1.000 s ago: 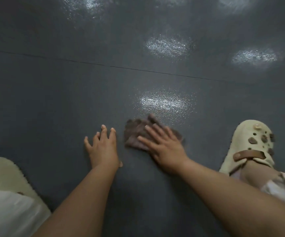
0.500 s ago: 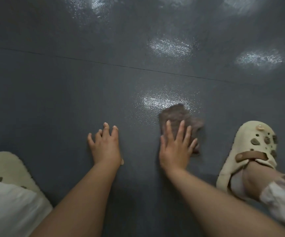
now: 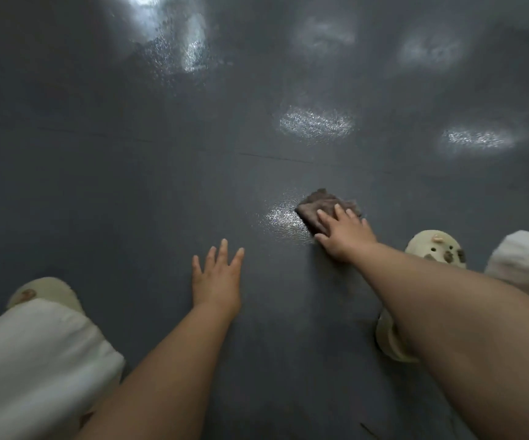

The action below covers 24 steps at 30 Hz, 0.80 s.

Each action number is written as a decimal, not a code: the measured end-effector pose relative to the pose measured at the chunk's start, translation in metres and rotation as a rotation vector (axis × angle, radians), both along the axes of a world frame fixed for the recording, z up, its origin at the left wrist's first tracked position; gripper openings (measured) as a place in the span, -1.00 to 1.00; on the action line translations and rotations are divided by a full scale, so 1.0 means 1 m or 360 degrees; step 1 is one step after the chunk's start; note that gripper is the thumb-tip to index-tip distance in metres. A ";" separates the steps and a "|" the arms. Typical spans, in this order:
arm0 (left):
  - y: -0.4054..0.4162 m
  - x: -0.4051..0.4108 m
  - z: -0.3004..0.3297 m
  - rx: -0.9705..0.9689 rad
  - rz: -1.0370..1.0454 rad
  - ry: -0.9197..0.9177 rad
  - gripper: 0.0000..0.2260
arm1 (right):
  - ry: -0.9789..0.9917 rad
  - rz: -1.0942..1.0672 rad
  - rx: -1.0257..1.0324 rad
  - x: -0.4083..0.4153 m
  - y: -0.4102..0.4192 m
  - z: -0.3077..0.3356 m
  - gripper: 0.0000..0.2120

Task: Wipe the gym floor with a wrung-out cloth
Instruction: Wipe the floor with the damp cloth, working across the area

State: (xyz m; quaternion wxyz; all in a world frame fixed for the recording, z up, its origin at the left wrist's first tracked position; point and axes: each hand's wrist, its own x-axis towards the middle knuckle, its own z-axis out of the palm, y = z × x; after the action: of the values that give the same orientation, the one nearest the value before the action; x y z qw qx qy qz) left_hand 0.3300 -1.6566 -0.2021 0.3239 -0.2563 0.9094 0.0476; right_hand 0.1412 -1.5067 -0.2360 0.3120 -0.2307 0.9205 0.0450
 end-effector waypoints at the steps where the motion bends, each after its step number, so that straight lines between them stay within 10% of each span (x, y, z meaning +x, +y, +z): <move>1: 0.005 -0.002 0.007 0.0019 0.0020 0.0026 -0.22 | -0.0046 0.0024 -0.0058 0.005 -0.002 0.009 -0.43; 24: 0.100 -0.019 0.131 -0.0038 -0.0232 0.0338 -0.24 | 0.0110 -0.0389 -0.0429 0.106 0.102 0.131 -0.69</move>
State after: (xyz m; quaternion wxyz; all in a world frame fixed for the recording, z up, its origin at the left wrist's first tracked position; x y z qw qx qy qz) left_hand 0.3115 -1.5570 -0.0715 0.2253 -0.1869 0.9554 0.0398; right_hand 0.2473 -1.4044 -0.1054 0.2495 -0.1551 0.9496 -0.1093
